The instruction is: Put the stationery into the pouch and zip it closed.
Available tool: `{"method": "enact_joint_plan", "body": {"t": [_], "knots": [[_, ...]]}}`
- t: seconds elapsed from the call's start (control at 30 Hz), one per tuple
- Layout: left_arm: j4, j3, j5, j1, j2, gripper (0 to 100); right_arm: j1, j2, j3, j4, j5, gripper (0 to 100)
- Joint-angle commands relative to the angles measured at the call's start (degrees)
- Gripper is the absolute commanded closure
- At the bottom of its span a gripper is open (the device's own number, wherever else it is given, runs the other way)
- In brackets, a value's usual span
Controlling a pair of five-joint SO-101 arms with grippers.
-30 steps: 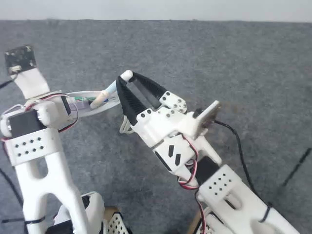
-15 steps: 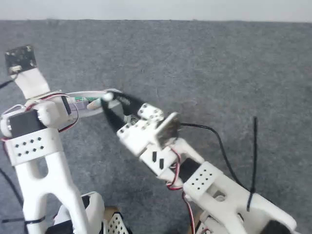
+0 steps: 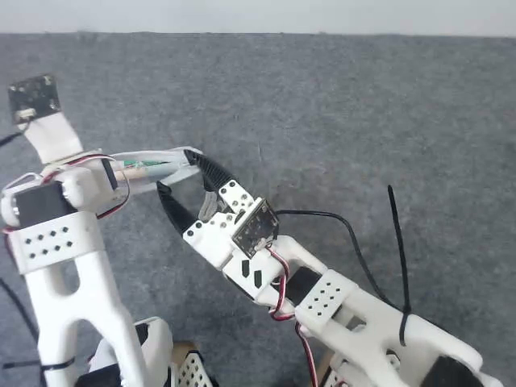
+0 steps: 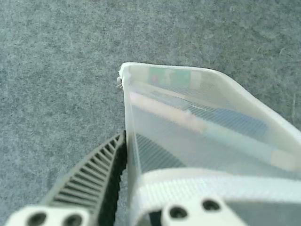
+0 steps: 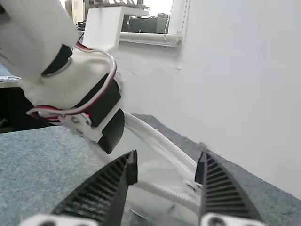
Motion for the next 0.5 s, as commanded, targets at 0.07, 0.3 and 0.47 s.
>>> {"method": "enact_joint_plan", "body": {"t": [0.07,0.3,0.47], "knots": [[-1.5,0.0,-0.8,0.3,-0.6,99,0.2,-0.4,-0.4,0.9,1.1,81.4],[-1.6,0.2,-0.8,0.3,-0.7,99,2.9,-10.7,-0.4,13.7,0.9,81.4],[-1.5,0.2,-0.8,0.3,-0.7,99,4.1,-20.7,-0.5,26.9,-4.3,81.4]]}}
